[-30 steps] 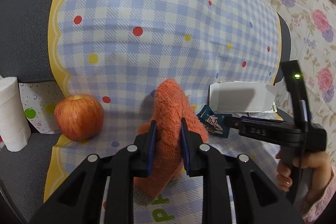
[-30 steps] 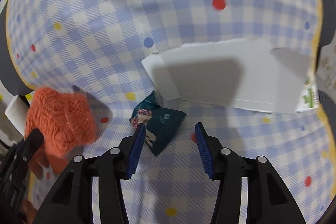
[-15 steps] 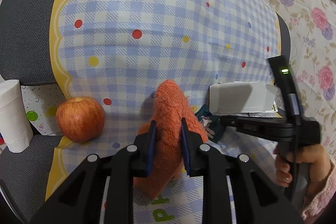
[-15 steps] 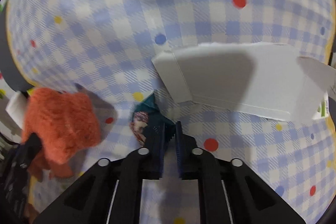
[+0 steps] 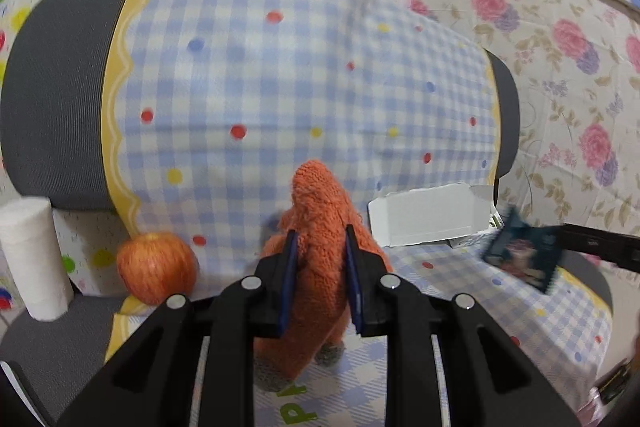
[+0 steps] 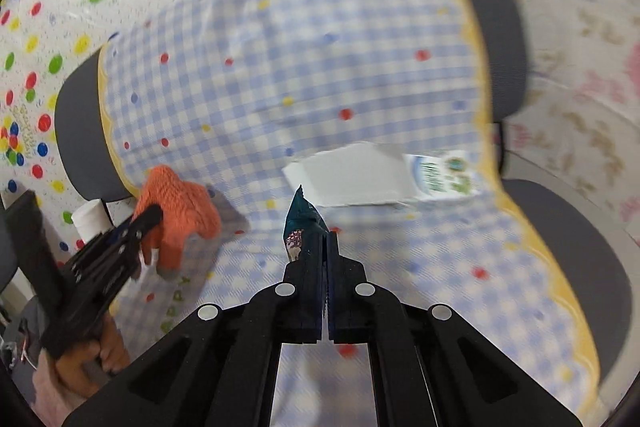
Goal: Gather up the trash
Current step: 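Carry the glove and snack wrapper over the pink trash bin and open both grippers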
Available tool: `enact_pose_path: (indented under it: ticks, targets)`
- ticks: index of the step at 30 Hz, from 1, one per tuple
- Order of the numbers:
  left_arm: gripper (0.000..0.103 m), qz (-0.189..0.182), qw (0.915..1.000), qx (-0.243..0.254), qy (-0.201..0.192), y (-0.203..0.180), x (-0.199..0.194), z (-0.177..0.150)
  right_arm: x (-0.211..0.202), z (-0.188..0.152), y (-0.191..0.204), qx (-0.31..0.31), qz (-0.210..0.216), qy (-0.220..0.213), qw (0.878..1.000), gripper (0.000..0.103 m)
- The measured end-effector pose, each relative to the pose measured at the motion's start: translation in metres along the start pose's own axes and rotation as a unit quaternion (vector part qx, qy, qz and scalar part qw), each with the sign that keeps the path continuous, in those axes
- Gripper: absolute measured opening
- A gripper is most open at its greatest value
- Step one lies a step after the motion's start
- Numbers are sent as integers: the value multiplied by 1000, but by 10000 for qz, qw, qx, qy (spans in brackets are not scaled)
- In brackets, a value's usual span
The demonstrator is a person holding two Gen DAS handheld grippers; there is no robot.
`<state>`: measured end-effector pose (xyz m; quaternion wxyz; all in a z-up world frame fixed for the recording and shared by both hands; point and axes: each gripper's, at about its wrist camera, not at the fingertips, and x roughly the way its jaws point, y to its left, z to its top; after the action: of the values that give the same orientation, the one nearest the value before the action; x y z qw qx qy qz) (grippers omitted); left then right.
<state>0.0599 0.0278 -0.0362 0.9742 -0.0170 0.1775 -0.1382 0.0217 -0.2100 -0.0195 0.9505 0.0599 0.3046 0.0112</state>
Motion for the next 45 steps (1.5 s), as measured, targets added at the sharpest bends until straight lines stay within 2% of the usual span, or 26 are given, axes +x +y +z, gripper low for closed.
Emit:
enact_pose_path:
  ticks: [3, 7, 12, 18, 27, 33, 40, 45]
  targets:
    - [20, 84, 9998, 193, 15, -14, -6, 1, -21, -14, -18, 165, -111, -50, 9998, 2]
    - [20, -162, 9994, 250, 183, -40, -21, -7, -46, -32, -35, 291, -276, -102, 9991, 2]
    - [20, -657, 9963, 396, 386, -87, -35, -15, -74, -48, -47, 329, -417, -198, 9984, 2]
    - [20, -1299, 9873, 664, 623, -152, -48, -31, -113, -72, -69, 471, -794, -326, 9952, 2]
    - [20, -2172, 9664, 1150, 760, -229, -84, -59, -170, -113, -116, 731, -1629, -301, 9835, 2]
    - [20, -2725, 9462, 1516, 864, -276, -109, -82, -200, -142, -132, 781, -2106, -193, 9742, 3]
    - [20, -3183, 9242, 1809, 1088, -314, -124, -105, -225, -175, -148, 963, -2549, 2, 9622, 3]
    - [21, -3409, 9081, 2062, 1289, -336, -128, -120, -231, -193, -160, 1200, -2673, 174, 9559, 4]
